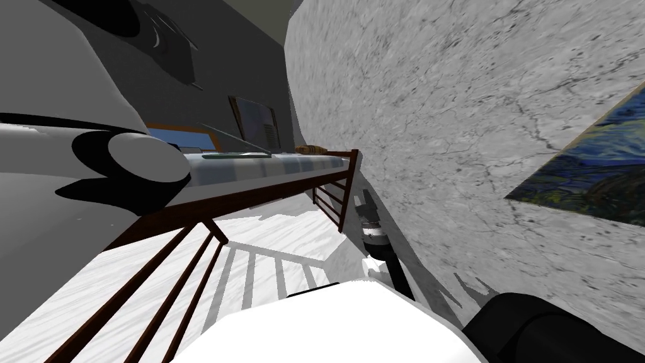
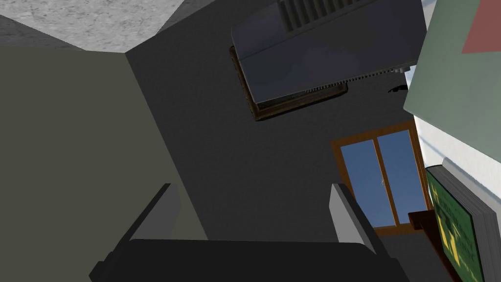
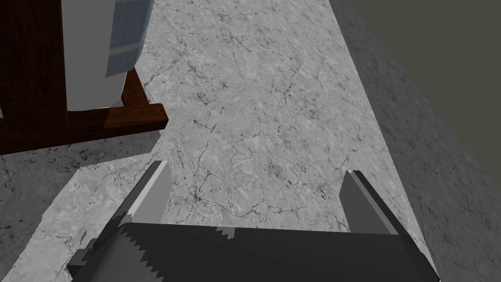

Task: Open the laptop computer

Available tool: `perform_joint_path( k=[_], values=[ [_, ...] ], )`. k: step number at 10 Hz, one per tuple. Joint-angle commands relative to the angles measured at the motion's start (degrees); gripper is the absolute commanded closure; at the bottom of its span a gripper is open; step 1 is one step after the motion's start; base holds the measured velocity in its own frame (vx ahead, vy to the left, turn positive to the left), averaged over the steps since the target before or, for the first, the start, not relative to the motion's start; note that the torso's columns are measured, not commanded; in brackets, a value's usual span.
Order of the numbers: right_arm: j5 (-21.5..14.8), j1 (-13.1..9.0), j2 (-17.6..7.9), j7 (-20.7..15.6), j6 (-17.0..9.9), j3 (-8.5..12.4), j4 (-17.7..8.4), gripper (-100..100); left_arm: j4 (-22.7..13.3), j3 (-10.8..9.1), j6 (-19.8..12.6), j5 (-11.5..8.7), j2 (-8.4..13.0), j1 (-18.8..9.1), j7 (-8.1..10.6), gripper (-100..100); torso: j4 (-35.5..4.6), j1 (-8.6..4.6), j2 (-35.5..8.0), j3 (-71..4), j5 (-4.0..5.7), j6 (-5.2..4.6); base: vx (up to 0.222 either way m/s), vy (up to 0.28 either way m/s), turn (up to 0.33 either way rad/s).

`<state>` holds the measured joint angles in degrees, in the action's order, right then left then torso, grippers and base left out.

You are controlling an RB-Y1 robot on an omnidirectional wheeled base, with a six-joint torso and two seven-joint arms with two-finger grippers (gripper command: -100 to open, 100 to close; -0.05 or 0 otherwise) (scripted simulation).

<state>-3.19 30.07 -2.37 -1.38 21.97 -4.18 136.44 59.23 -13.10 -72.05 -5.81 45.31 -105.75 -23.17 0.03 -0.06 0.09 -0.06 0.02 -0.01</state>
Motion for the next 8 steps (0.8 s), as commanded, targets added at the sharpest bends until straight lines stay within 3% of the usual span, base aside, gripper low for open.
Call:
perform_joint_path(
  k=[1,5,6,7,8],
  values=[
    [0.00,0.00,0.00,0.00,0.00,0.00,0.00,0,0.91,-0.08,-3.56,-0.18,1.39,-2.50,-1.08,-100,0.00,0.08,-0.01,0.01,-0.03,0.01,0.089,0.003,-0.015],
    [0.00,0.00,0.00,0.00,0.00,0.00,0.00,0,1.65,0.07,-8.52,-0.07,3.14,-6.69,-2.41,-100,-0.04,0.02,-0.13,0.08,-0.01,0.01,0.076,-0.004,-0.015],
    [0.00,0.00,0.00,0.00,0.00,0.00,0.00,0,1.58,-0.12,-7.51,-0.24,3.02,-5.84,-2.33,-100,-0.04,0.03,-0.13,0.08,-0.01,0.01,0.029,-0.001,0.001],
    [0.00,-0.01,0.00,0.00,0.00,0.00,0.00,0,1.70,-0.14,-7.84,-0.26,3.07,-5.89,-2.40,0,-0.04,0.06,-0.20,0.11,-0.02,0.00,0.006,-0.001,0.000],
    [0.00,-0.01,0.00,0.00,0.00,0.00,0.00,0,1.68,-0.13,-7.81,-0.25,3.06,-5.88,-2.39,0,-0.07,0.07,-0.24,0.15,-0.02,0.01,0.000,0.000,0.000]
  ],
)
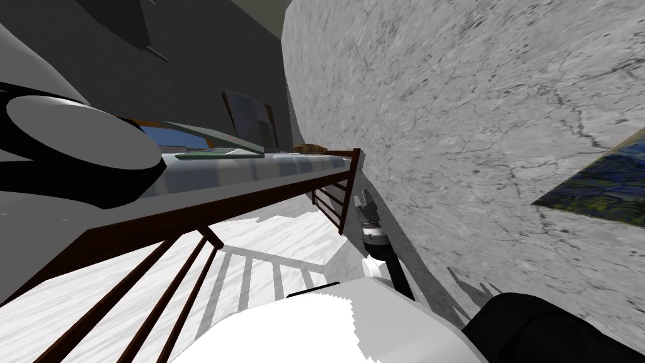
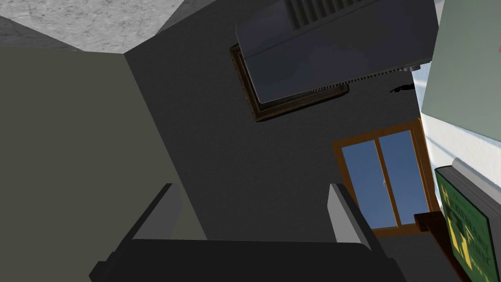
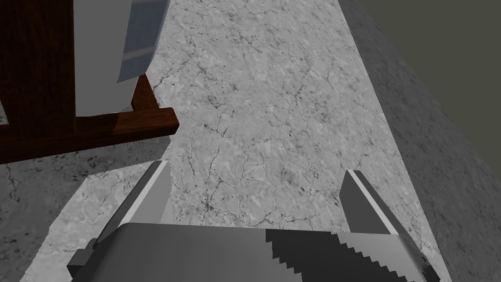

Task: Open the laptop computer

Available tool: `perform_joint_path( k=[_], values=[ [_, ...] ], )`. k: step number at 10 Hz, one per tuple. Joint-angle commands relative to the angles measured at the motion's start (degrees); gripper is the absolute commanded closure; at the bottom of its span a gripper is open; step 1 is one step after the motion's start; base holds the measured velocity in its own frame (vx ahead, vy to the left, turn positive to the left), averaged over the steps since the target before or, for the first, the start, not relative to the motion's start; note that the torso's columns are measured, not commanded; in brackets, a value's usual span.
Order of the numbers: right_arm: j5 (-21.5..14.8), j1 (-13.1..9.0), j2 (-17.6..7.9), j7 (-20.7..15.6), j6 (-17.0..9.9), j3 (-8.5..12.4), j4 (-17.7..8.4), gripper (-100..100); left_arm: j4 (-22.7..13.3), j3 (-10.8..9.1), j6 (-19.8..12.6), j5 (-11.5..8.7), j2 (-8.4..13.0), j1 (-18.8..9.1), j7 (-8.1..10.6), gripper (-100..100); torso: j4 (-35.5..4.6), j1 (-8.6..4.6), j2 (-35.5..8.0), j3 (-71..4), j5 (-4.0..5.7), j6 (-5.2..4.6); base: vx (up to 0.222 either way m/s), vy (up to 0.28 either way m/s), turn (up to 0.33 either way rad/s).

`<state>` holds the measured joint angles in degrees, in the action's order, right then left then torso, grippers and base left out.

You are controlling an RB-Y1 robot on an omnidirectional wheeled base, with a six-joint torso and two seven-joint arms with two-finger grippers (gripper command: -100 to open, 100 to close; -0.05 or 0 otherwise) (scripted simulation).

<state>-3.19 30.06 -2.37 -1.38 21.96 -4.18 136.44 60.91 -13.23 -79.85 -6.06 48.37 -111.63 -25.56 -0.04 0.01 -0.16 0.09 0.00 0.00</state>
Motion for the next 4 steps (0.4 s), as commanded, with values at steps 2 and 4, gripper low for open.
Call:
perform_joint_path(
  k=[2,4],
  values=[
    [0.00,0.00,0.00,0.00,0.00,0.00,0.00,0,0.00,0.00,0.00,0.00,0.00,0.00,0.00,0,0.01,-0.01,0.08,-0.04,0.00,0.00,0.000,0.000,0.000],
    [0.00,0.00,0.00,0.00,0.00,0.00,0.00,0,0.00,0.00,0.00,0.00,0.00,0.00,0.00,0,0.05,-0.02,0.17,-0.10,0.00,0.00,0.000,0.000,0.000]
  ],
)
